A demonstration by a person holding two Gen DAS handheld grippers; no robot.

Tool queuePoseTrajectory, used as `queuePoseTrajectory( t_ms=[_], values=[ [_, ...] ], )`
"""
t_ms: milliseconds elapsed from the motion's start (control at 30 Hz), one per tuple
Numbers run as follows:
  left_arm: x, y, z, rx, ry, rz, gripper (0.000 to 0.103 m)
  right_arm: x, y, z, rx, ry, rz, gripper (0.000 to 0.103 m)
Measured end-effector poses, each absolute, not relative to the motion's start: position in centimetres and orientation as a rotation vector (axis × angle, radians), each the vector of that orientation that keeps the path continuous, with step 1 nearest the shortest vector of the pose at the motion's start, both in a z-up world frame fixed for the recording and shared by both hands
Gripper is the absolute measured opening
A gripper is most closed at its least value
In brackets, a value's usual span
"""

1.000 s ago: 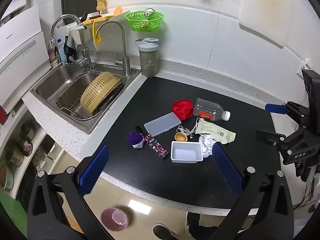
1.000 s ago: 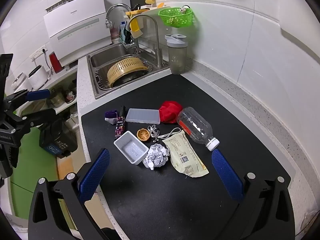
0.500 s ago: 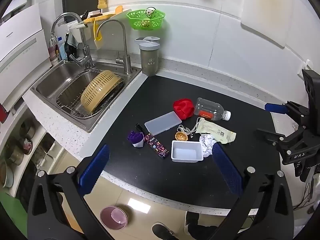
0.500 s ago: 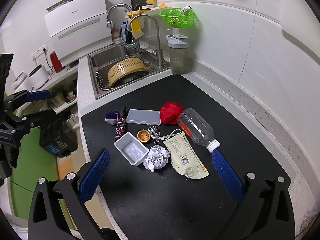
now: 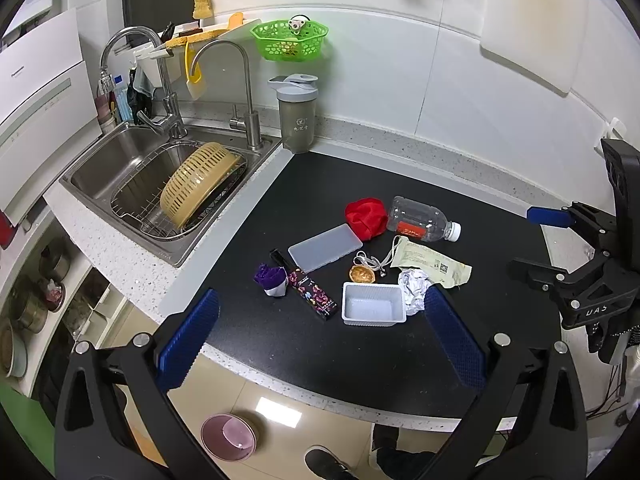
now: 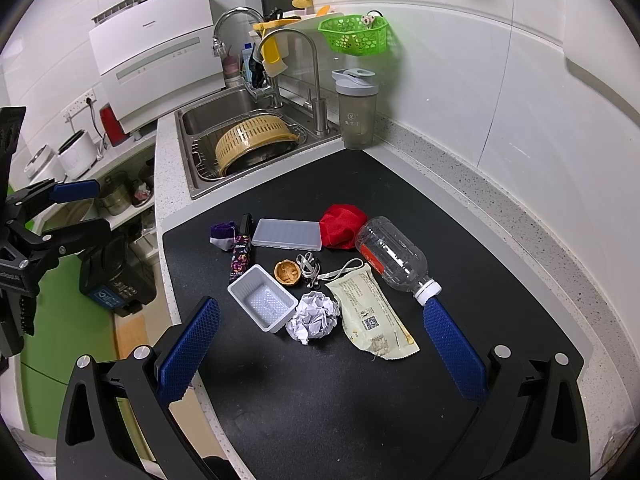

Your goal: Collect trash

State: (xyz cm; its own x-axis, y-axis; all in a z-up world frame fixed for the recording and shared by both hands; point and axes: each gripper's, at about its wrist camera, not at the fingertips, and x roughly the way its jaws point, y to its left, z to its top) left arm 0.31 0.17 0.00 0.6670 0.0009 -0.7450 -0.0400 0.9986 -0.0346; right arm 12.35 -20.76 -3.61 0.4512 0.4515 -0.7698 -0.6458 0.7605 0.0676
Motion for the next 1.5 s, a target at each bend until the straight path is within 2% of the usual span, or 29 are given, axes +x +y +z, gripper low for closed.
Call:
queuePoseTrajectory(
  t_ms=[1500],
  values=[
    [0.63,0.23,-0.41,-0.062,0.849,0.018,0.100,12.48,-20.48,-3.72,-0.254,0.871,0.689,0.098]
  ],
)
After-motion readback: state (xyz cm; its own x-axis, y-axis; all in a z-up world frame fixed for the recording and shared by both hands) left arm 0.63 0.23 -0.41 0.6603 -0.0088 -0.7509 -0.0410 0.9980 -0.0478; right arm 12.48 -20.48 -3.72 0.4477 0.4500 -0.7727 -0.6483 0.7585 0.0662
